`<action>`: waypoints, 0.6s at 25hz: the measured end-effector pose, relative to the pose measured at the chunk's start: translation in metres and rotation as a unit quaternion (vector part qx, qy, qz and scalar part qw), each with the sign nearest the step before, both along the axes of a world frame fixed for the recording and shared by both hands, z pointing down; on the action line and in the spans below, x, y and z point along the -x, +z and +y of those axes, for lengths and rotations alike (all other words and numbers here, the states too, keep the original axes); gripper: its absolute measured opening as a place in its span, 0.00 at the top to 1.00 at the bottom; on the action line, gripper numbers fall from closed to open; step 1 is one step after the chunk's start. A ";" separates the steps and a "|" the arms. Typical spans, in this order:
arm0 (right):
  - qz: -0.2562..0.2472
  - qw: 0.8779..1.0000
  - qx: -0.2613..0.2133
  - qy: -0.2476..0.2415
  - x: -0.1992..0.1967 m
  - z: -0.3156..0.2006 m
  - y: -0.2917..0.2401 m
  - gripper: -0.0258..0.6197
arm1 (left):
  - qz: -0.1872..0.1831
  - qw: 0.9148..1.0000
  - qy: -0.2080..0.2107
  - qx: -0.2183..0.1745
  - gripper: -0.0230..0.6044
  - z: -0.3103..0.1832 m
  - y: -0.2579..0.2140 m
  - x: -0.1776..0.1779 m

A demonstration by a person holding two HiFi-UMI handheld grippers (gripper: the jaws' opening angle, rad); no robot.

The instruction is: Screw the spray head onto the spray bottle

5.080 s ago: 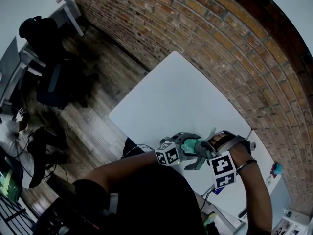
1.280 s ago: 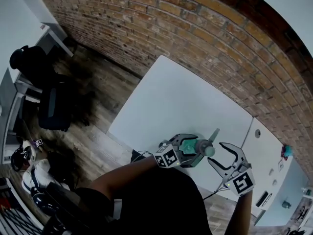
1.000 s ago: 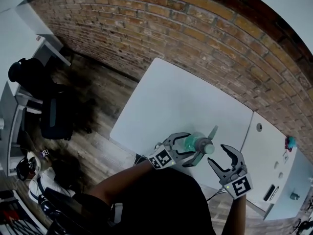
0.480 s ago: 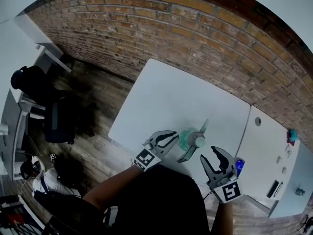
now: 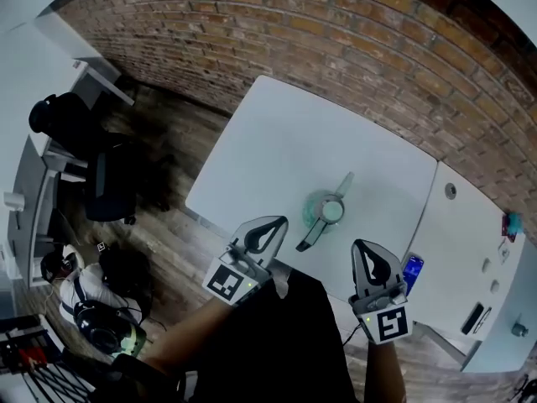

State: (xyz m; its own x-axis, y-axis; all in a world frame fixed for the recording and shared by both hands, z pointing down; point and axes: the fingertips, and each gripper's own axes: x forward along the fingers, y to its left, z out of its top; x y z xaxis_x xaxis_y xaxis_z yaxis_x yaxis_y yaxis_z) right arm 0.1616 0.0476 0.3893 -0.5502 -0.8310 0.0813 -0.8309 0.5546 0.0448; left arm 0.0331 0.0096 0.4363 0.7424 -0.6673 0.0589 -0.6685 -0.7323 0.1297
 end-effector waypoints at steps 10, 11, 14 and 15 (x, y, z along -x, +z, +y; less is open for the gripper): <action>-0.013 0.997 -0.013 0.081 0.034 0.047 -0.028 0.95 | 0.023 0.999 0.033 -0.013 0.96 0.069 -0.022 0.025; -0.018 0.995 -0.014 0.093 0.039 0.054 -0.031 0.95 | 0.027 0.999 0.034 -0.016 0.96 0.075 -0.025 0.032; -0.020 0.992 -0.015 0.127 0.057 0.081 -0.038 0.95 | 0.039 0.998 0.041 -0.019 0.96 0.100 -0.031 0.052; -0.016 0.990 -0.016 0.136 0.063 0.090 -0.039 0.95 | 0.038 0.998 0.046 -0.019 0.96 0.108 -0.031 0.058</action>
